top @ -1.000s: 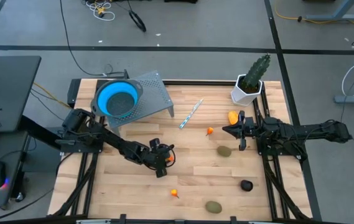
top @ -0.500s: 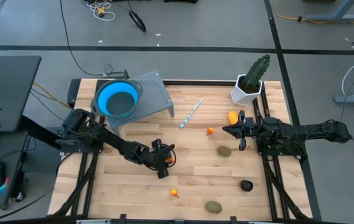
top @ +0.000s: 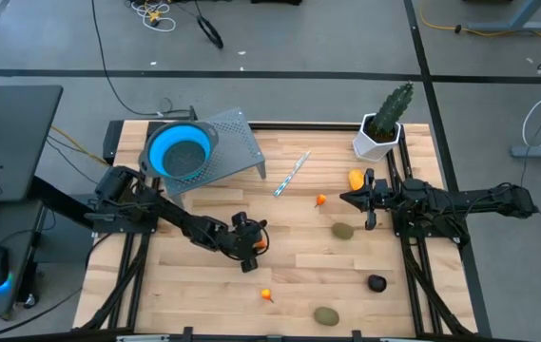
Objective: Pick & Place Fruit
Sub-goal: Put the middle orange pear into the blue strainer bowl
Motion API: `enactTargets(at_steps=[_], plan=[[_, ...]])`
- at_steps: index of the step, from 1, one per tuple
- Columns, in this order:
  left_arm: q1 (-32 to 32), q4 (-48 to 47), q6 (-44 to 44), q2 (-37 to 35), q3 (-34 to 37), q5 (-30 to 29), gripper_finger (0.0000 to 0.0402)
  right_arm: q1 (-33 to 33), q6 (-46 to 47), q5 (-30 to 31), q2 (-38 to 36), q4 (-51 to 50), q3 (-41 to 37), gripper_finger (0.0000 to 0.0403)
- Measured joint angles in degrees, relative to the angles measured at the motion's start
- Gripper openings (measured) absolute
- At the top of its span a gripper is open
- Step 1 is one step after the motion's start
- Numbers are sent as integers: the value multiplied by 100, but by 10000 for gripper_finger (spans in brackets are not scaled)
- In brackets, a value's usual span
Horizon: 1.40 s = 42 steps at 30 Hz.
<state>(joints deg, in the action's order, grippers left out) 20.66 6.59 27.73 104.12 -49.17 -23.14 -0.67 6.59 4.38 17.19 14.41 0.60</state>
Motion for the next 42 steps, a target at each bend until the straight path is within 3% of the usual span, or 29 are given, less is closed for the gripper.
enactTargets(at_steps=[10, 22, 33, 42], plan=[[82, 173, 329, 2, 333, -325, 193, -2, 204, -2, 0, -2, 0, 13], [110, 631, -190, 2, 343, -244, 194, 0, 745, -9, 0, -162, 0, 13], [112, 623, -292, 2, 343, -213, 276, 0, 949, -9, -2, -191, 0, 13], [112, 586, -207, 2, 343, -381, 255, 0, 951, -7, -2, -190, 0, 13]])
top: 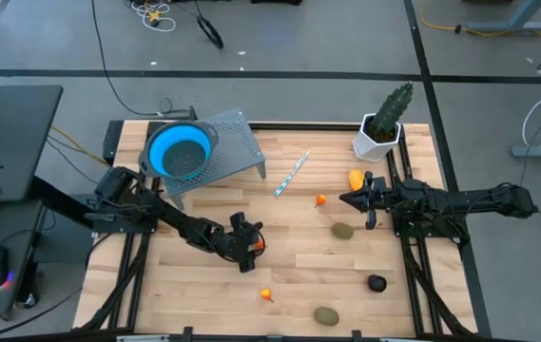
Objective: Pick & Place Fruit
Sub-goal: Put the middle orange pear into the blue strainer bowl
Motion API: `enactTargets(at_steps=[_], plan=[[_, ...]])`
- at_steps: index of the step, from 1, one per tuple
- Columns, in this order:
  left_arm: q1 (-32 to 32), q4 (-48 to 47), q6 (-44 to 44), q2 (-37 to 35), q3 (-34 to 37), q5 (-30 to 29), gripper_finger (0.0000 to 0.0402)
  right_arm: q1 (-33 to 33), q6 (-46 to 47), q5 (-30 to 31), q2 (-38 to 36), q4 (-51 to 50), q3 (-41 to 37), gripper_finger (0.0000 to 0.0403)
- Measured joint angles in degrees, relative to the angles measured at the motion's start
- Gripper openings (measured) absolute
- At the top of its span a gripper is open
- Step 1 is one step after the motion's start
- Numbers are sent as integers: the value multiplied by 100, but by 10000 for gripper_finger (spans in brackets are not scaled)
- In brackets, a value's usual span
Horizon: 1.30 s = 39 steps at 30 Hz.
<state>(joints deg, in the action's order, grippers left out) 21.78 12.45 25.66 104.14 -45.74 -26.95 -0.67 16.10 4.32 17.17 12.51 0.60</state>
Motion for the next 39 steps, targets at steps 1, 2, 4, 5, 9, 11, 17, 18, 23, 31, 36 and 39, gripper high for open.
enactTargets(at_steps=[1, 2, 4, 5, 9, 11, 17, 18, 23, 31, 36, 39], plan=[[0, 2, 23, 0, 0, -34, 251, 0, -2, 0, 0, 0, 0, 13], [0, 2, 25, 0, 0, -45, 248, 0, -2, 0, 0, 0, 0, 13], [0, 2, 27, 0, 0, -43, 244, 0, -2, 0, 0, 2, 0, 13], [0, 2, 27, 0, 0, -43, 244, 0, -2, 0, 0, 1, 0, 13], [0, 20, 72, 0, 0, -43, 243, 0, -2, 2, 0, 2, 0, 13], [0, 33, 101, 0, 0, -43, 243, 0, -2, 2, 0, 2, 0, 13], [0, 26, 47, 0, 0, -58, 243, 0, -2, 2, 0, 2, 0, 13], [0, 26, 28, 0, 0, -63, 243, 0, -2, 2, 0, 2, 0, 13], [-2, 178, 21, 295, 0, -71, 243, 0, -2, 3, 2, 4, 0, 13], [6, 605, -63, 595, -24, -309, 242, 0, -2, 7, 2, 13, 0, 13], [-5, 521, -236, 535, -39, -31, 242, 0, -2, 5, 2, 13, 0, 13], [-4, 451, -220, 531, -46, 1, 242, 0, -2, 4, 2, 13, 0, 13]])
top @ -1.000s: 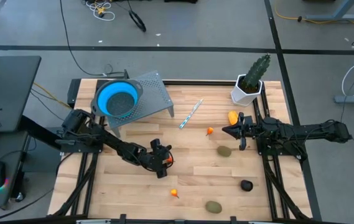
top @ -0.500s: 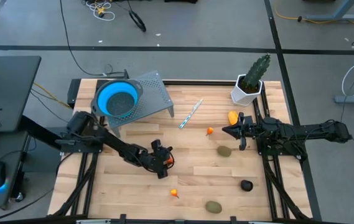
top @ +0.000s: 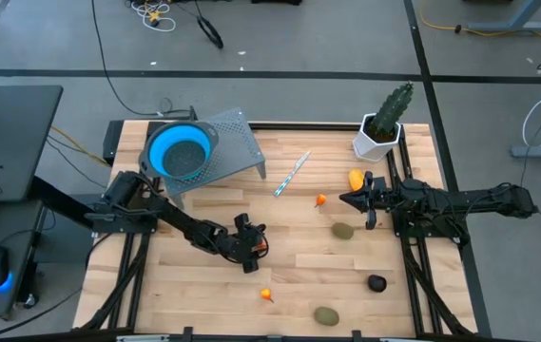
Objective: Pick & Place Fruit
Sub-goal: Put the middle orange pear into the blue strainer bowl
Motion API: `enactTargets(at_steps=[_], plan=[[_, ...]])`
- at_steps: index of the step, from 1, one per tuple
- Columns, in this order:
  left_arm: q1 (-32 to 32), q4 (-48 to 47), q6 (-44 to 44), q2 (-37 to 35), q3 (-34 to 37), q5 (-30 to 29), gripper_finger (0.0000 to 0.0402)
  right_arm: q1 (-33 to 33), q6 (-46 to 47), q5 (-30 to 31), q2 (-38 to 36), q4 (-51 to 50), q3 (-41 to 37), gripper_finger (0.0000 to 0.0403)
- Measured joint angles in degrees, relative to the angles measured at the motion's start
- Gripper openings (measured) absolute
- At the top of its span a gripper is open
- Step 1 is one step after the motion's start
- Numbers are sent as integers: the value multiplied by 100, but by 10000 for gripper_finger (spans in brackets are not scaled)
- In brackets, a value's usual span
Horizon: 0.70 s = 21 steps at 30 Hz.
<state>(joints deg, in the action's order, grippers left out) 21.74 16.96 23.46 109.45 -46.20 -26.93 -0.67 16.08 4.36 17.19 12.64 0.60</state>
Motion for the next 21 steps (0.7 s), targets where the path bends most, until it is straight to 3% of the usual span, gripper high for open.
enactTargets(at_steps=[21], plan=[[0, -518, 566, -7, -2, 139, 242, -1, 0, 0, 0, 2, 0, 13]])
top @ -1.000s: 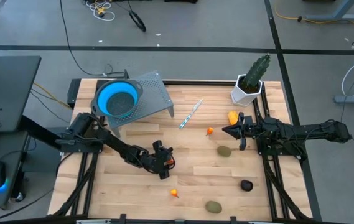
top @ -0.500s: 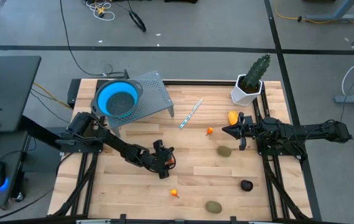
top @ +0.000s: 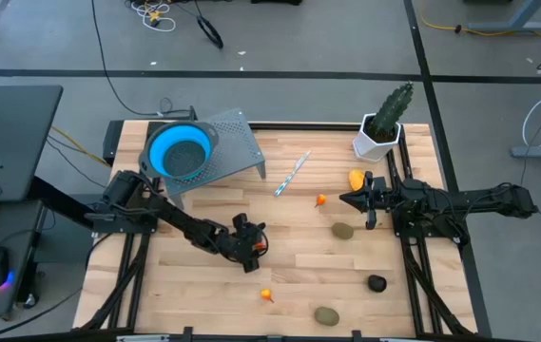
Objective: Pick & Place Fruit
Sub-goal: Put the middle orange pear into the blue strainer bowl
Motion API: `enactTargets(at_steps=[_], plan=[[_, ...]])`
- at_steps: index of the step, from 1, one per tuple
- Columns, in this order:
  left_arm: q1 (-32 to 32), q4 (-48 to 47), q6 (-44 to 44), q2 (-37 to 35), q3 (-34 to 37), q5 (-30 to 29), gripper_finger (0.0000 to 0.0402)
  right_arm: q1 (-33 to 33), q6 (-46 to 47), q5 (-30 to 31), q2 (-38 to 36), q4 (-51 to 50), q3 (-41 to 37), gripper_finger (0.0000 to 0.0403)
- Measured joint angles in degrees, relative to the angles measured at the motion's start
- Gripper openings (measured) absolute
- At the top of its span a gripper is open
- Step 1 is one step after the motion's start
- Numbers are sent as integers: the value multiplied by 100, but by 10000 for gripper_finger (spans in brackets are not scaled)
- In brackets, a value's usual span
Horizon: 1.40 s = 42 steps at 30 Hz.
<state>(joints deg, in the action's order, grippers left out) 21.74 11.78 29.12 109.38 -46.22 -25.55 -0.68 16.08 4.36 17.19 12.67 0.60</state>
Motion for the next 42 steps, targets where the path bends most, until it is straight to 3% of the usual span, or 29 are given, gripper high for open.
enactTargets(at_steps=[15, 32, 38, 42], plan=[[2, -134, 172, -111, 15, 60, 236, 1, 0, 0, 0, -2, 0, 13], [4, -171, 221, -111, 26, -47, 131, 1, 0, 0, 0, -2, 0, 13], [-2, -183, 284, -254, 32, 48, 136, 1, 0, 0, -2, 0, 0, 13], [11, -516, 196, -724, 70, 206, 140, 1, 0, -2, -2, 0, 0, 13]])
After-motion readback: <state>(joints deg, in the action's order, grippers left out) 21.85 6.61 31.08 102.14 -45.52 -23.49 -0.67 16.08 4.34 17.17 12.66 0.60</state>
